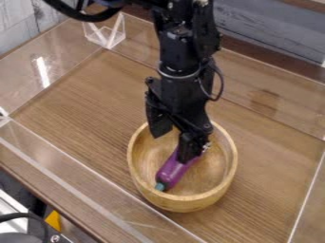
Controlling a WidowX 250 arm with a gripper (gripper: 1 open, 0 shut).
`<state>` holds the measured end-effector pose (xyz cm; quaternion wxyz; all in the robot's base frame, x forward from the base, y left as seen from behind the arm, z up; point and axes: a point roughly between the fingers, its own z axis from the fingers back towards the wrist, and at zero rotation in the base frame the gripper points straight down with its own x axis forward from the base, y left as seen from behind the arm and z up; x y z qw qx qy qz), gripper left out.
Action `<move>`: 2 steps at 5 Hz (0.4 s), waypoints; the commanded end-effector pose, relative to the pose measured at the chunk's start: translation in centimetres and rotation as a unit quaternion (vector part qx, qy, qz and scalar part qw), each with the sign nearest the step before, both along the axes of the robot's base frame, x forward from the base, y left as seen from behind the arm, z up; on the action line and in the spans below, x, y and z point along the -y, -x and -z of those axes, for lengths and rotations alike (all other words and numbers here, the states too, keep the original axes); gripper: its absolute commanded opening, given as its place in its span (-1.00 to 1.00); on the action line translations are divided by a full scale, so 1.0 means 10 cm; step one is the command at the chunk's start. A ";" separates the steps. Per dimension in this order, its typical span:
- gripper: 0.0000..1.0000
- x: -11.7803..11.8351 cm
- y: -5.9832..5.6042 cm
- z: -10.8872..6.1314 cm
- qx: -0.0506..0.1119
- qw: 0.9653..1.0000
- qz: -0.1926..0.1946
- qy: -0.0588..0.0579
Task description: Put the purple eggplant in the brown bowl
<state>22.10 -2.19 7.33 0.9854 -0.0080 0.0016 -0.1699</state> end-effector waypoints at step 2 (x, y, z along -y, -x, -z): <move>1.00 -0.09 -0.09 -0.06 0.030 0.999 0.019 0.002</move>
